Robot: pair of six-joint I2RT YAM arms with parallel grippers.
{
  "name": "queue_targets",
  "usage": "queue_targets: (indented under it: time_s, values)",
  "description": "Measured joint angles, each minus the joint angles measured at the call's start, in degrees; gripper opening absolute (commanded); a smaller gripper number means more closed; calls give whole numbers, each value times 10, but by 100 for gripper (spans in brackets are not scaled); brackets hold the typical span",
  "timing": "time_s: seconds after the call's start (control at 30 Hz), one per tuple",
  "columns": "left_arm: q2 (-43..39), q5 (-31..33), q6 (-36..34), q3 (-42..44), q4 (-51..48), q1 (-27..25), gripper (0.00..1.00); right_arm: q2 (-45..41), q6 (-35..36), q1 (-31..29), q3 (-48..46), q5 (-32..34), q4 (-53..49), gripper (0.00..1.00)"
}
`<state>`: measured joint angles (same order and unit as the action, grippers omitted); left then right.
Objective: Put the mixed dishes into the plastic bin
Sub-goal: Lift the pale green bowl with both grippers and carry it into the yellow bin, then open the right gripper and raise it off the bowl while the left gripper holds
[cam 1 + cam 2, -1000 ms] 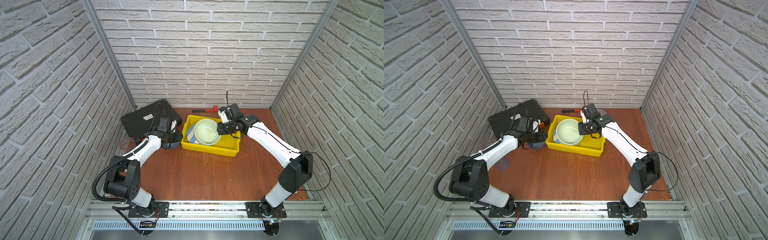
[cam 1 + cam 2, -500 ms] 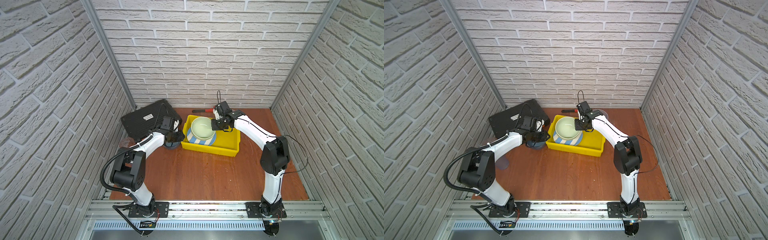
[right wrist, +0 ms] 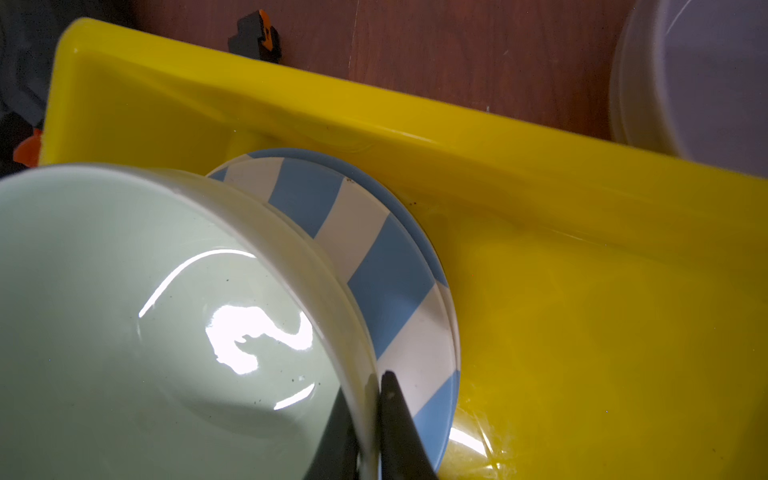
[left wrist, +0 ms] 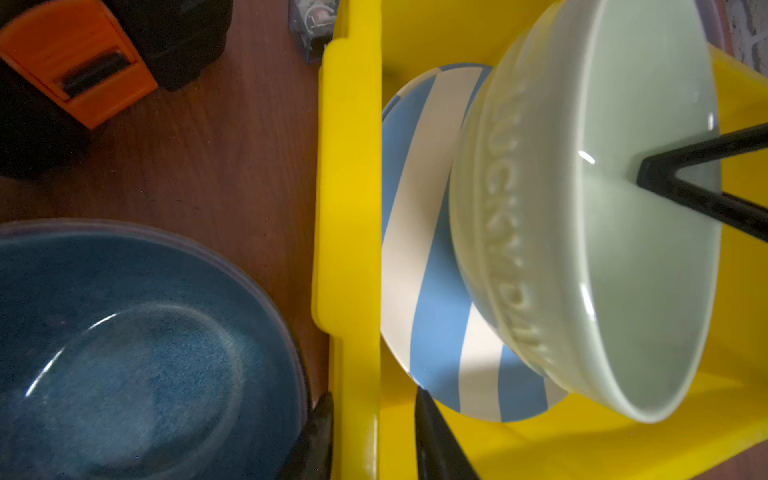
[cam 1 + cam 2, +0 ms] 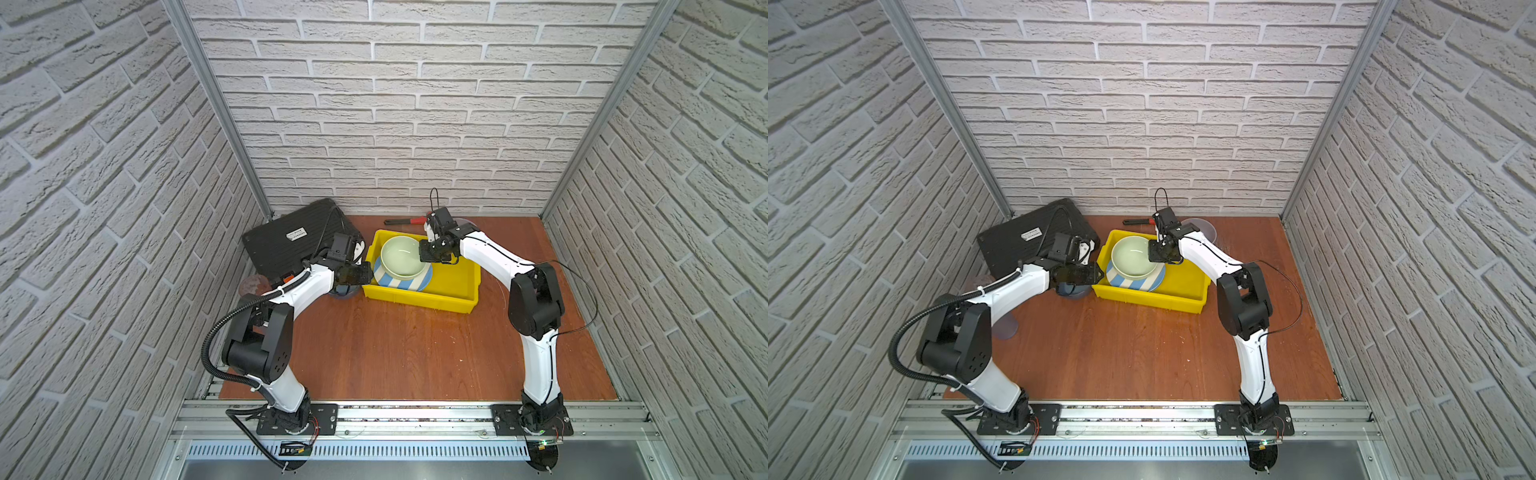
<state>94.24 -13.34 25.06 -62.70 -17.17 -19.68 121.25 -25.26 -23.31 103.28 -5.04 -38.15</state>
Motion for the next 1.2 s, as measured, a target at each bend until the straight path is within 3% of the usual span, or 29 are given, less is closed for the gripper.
queue_targets:
  time_s: [0.4, 0.93, 1.2]
  values:
    - [0, 5, 0, 0, -3, -2, 32, 3, -11, 0, 0, -4, 10, 9]
    - [-1, 6, 0, 0, -7, -3, 32, -11, -24, 0, 5, -31, 42, 28]
    - [-1, 7, -1, 0, -9, -3, 30, -73, 0, 0, -11, -25, 35, 51]
